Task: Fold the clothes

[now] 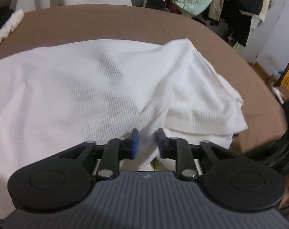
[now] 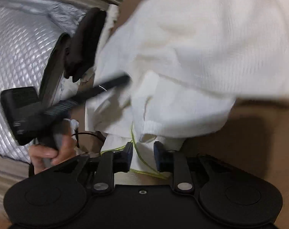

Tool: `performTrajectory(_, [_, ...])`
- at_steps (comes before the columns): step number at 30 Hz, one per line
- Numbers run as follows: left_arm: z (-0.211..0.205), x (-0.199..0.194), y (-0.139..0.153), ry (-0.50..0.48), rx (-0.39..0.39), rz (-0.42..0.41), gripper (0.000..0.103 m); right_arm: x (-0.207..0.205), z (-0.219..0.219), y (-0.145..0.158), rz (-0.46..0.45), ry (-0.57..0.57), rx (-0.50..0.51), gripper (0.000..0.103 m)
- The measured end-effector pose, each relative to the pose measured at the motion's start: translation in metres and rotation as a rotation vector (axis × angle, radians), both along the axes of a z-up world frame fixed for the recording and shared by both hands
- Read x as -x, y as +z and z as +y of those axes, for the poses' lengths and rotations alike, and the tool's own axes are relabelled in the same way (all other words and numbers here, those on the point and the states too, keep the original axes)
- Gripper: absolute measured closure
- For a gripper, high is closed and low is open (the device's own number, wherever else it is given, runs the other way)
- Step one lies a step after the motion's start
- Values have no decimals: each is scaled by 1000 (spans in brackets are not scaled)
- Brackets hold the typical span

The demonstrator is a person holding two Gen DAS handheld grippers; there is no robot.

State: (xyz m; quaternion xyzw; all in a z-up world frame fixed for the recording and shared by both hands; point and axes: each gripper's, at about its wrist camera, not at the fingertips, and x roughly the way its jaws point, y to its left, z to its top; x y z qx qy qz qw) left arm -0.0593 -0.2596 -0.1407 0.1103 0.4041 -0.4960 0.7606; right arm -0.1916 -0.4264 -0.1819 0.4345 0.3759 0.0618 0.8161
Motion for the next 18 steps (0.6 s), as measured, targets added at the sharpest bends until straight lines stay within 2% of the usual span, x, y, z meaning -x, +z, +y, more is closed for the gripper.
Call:
performTrajectory(1, [-1,2,1,-10,11,-2,63,7,-2,10,-17,-6,56,64])
performTrajectory(3, [-4,10,4,-18,16,-48,55,23,-14,27,-54,-54,165,64])
performTrajectory(5, [-10,19,6,-4,-15,-116,39,45,-22,40,-66,-119,324,63])
performTrajectory(6, [-11,22,6,16,-25,-122,28,51,-23,43,-62,-141,427,62])
performTrajectory(7, [-9,22,6,38,-15,-105,28,56,-22,46,-57,-161,533,62])
performTrajectory(10, [-6,18,4,67,30,-20,28,54,-15,39,-32,-150,682,61])
performTrajectory(11, [-8,19,2,63,19,-29,28,53,-13,34,-26,-131,703,61])
performTrajectory(13, [-15,25,-5,42,-50,-98,28,49,-6,23,-12,-109,761,61])
performTrajectory(16, [-24,33,-18,1,-154,-179,28,41,0,12,38,-180,919,61])
performTrajectory(17, [-25,35,-20,-4,-167,-187,28,41,-3,12,36,-198,950,61])
performTrajectory(18, [-26,36,-23,-9,-178,-195,28,42,-5,13,31,-215,978,66])
